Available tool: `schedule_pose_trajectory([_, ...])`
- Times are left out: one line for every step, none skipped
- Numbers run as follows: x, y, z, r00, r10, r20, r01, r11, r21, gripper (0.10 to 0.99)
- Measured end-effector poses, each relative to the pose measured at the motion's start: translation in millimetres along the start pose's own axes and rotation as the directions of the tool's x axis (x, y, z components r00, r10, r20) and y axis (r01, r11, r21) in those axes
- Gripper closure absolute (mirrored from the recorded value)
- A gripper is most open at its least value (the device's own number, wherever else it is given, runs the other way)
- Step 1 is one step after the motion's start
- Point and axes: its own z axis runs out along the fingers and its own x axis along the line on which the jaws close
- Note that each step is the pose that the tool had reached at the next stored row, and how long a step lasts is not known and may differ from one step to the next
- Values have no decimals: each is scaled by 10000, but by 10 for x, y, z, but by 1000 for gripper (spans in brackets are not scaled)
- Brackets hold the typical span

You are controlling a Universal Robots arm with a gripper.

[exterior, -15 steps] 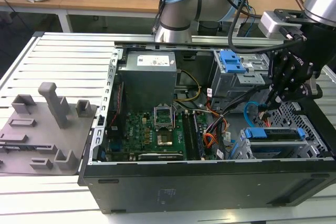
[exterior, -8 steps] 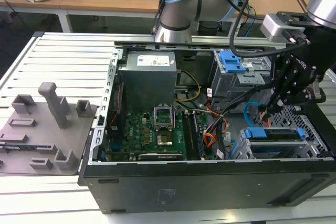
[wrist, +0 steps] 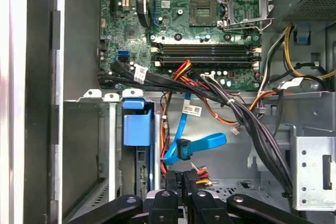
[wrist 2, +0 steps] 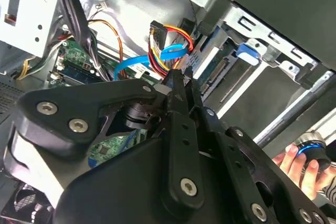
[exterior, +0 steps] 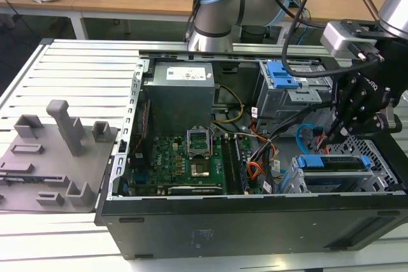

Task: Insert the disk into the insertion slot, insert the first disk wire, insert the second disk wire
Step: 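Insert the first disk wire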

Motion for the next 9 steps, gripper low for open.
schedule_pose_trajectory([20,0,1,10000,0,0,0,10000,-1,918])
schedule_pose_trajectory([33,0,1,10000,0,0,0,10000,0,918])
schedule_pose_trajectory([49,-1,2,10000,0,0,0,10000,-1,918])
schedule_pose_trajectory([63,-1,2,10000,0,-1,0,10000,-1,918])
schedule_pose_trajectory([80,-1,3,10000,0,0,0,10000,0,918])
schedule_pose_trajectory([92,-1,3,10000,0,0,0,10000,0,918])
schedule_pose_trajectory([99,-1,3,10000,1,0,-1,10000,-1,918])
schedule_pose_trajectory([106,-1,4,10000,0,0,0,10000,0,918])
schedule_pose_trajectory([113,-1,4,10000,0,0,0,10000,-1,918])
